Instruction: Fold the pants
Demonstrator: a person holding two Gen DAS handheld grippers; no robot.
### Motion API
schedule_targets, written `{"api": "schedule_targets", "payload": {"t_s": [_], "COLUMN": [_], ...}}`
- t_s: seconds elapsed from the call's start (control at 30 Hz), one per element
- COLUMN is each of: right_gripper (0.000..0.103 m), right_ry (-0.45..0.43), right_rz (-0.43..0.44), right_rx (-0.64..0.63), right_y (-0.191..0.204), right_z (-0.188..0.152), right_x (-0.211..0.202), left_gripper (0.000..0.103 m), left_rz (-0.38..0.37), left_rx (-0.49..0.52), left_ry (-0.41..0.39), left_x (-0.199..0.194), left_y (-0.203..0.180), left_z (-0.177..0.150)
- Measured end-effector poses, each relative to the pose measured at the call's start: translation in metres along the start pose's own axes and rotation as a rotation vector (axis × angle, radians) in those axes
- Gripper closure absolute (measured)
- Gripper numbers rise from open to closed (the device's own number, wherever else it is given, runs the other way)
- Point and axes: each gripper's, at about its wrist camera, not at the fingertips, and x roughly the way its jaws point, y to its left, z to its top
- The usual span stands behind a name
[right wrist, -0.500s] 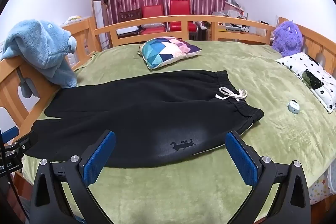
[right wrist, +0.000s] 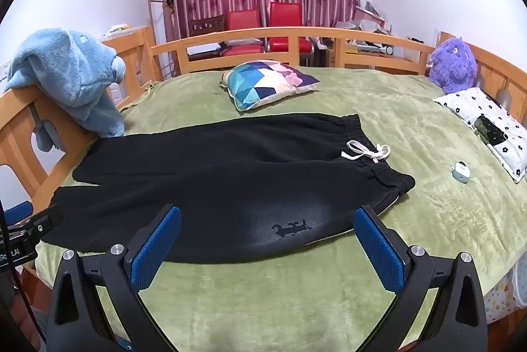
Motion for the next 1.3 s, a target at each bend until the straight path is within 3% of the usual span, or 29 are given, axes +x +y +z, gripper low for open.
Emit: {"api": "schedule_targets", "payload": {"t_s": [1.3], "right_gripper": [0.000], "right_ry": [-0.009], "right_rz": [0.013], "right_rx": [-0.008], "right_y": [0.014], "right_z": [0.000], "right_x": [-0.002], "left_gripper": [0.000], "left_rz": [-0.012], "left_rx": [-0.019], "left_ry": [-0.001], "left_x": [-0.006], "left_y": [-0.003], "left_z": [-0.008]}}
